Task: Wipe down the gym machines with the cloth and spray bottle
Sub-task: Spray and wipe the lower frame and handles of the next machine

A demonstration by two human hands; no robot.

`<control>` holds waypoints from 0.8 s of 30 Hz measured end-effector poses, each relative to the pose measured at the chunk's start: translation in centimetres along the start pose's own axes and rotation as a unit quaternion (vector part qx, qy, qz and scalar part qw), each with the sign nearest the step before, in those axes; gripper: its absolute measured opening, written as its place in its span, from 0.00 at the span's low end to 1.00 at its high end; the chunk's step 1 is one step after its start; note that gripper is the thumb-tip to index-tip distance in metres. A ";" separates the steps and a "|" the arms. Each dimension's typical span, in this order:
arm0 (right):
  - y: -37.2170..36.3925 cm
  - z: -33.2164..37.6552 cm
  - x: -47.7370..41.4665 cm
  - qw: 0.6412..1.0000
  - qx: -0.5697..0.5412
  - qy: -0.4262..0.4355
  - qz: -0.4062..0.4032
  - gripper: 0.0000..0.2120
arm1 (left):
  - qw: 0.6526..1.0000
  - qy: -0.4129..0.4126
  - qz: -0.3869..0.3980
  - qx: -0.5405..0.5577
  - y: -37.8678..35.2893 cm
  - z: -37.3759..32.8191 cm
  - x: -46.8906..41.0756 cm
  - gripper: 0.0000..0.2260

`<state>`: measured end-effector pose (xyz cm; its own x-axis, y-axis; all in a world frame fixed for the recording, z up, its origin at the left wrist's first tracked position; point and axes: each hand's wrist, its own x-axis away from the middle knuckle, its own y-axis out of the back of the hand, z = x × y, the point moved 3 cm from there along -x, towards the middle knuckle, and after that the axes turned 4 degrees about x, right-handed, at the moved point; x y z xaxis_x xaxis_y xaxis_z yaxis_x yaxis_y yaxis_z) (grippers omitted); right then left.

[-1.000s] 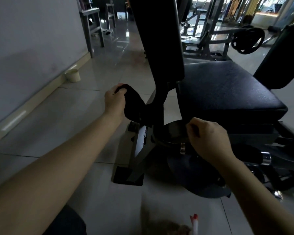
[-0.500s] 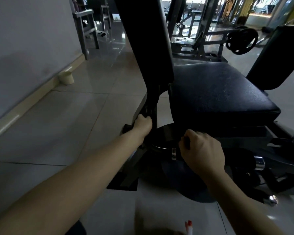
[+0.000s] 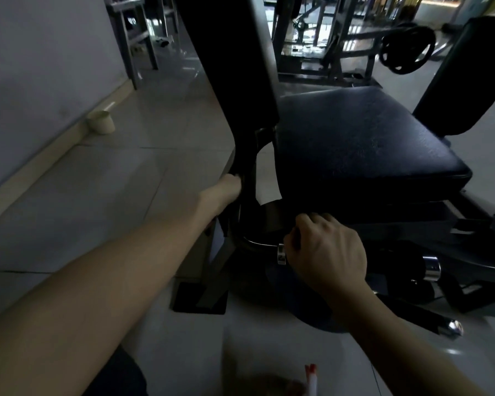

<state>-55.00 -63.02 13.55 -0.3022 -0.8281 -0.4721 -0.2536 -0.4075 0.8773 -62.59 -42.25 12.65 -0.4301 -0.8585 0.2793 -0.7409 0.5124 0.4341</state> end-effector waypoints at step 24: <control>0.0 -0.3 0.1 1.000 -0.001 0.025 0.017 0.10 | 0.984 0.040 -0.028 -0.170 -1.5 2.6 1.5 0.24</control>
<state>-54.80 -63.22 13.56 -0.2635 -0.8601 -0.4368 -0.2415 -0.3796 0.8931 -63.47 -44.30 10.19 -0.3411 -0.8884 0.3073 -0.5417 0.4529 0.7081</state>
